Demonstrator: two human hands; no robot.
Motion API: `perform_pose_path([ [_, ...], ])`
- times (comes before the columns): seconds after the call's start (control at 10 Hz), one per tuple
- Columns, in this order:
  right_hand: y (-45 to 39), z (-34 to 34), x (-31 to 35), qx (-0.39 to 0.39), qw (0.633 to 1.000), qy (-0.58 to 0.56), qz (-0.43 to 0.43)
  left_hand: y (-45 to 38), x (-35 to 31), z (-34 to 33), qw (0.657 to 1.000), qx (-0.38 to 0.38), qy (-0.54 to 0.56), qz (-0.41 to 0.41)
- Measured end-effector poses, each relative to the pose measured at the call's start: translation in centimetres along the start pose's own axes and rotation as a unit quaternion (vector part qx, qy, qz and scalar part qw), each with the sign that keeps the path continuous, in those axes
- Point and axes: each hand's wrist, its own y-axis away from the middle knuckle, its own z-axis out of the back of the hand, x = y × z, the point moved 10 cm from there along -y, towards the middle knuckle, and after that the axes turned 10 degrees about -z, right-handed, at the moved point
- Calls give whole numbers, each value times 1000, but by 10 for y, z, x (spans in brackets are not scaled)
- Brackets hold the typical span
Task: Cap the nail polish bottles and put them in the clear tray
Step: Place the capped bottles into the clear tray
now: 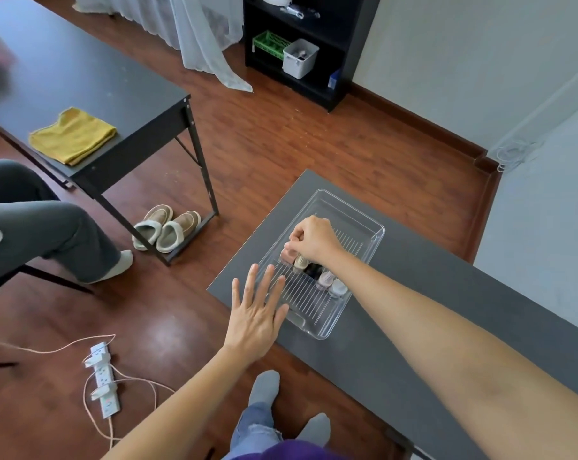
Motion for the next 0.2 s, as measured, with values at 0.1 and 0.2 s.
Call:
perform_pose_path([
  [0.1,2,-4,3,7,1000,12,14,0,0,-1,1000,0,6,-1],
  [0.2,9,-7,7,37,999,11,32,1,1,0,1000,2,15,6],
])
